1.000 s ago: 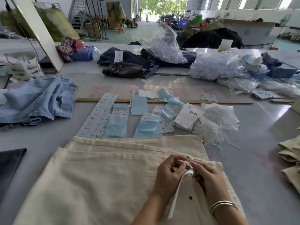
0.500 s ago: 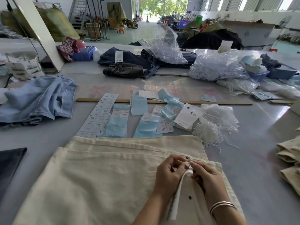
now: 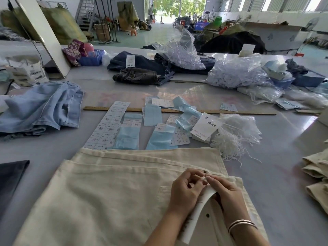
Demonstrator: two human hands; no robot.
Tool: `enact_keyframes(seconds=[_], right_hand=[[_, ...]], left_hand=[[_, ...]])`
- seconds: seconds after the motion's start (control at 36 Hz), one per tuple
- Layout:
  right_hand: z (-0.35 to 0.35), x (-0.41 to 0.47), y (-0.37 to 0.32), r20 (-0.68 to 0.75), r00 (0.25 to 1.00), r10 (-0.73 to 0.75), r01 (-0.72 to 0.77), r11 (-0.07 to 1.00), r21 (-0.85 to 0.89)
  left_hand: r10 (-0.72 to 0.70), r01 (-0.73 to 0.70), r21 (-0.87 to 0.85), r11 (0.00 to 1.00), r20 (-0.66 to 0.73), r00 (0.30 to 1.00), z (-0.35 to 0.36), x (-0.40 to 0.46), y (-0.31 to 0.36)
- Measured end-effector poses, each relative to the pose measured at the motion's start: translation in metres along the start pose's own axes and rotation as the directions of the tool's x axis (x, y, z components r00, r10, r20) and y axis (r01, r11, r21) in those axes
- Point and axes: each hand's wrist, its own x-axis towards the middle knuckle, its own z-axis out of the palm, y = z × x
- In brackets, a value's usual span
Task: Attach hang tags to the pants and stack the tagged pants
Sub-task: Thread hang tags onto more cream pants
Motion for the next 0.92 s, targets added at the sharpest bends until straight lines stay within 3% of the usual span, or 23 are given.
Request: enact_keyframes(seconds=[0.39, 0.53, 0.69, 0.92], right_hand=[[0.001, -0.002, -0.002, 0.003, 0.999, -0.048, 0.048, 0.992, -0.113], [0.005, -0.002, 0.002, -0.026, 0.984, -0.177, 0.166, 0.955, -0.247], [0.010, -0.004, 0.017, -0.115, 0.922, -0.369, 0.271, 0.830, -0.488], [0.008, -0.003, 0.019, -0.109, 0.928, -0.355, 0.273, 0.852, -0.447]], left_hand=[[-0.021, 0.022, -0.013, 1.000, 0.062, 0.998, -0.001, 0.003, -0.001], [-0.045, 0.045, 0.001, 0.999, 0.058, 0.997, -0.002, 0.003, -0.005], [-0.064, 0.063, 0.010, 0.998, 0.072, 0.995, -0.003, 0.004, -0.008], [-0.029, 0.024, 0.065, 0.998, 0.079, 0.996, -0.004, 0.004, -0.006]])
